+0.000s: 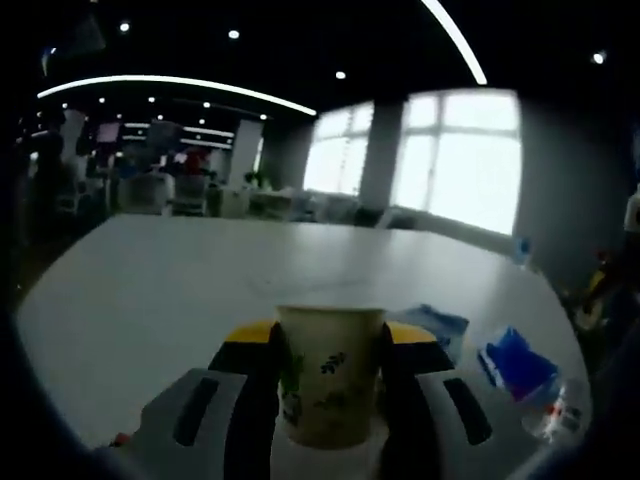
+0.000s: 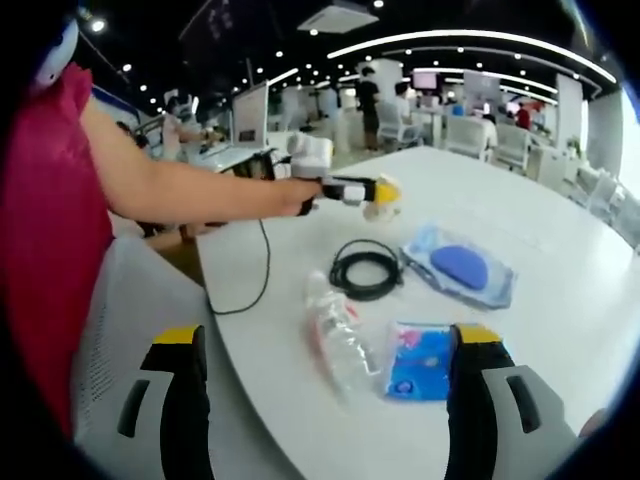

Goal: Arrange the tabletop items into an orderly group along one side of the table until the central work area is clear of visible clutter.

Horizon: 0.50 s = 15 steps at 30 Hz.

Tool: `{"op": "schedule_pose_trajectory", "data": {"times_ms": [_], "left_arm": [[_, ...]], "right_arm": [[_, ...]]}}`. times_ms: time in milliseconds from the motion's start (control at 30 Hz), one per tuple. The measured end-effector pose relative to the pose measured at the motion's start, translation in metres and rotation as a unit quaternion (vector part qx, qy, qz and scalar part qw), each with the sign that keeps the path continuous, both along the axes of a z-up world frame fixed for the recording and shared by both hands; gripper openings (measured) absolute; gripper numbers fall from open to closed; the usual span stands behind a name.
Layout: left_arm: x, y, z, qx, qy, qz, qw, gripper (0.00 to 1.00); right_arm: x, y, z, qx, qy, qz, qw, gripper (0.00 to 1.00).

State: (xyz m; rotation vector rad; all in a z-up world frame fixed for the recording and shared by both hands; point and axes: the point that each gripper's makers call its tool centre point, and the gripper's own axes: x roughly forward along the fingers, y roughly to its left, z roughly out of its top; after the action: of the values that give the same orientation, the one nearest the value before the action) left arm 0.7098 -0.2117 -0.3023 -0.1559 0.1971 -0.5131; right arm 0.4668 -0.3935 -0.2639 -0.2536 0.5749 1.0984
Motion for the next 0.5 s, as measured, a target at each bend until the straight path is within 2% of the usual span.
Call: {"op": "schedule_pose_trajectory", "data": {"times_ms": [333,500], "left_arm": [[0.013,-0.003,-0.014,-0.004,-0.005,0.008,1.0000,0.37],[0.016,-0.001,-0.015,-0.008,-0.019,0.014,0.9997,0.36]], "right_arm": [[0.004,-0.003,-0.001,-0.007,0.003,-0.002,1.0000,1.00],[0.004,-0.003,-0.001,-0.010,0.004,-0.002,0.9999,1.00]]}}
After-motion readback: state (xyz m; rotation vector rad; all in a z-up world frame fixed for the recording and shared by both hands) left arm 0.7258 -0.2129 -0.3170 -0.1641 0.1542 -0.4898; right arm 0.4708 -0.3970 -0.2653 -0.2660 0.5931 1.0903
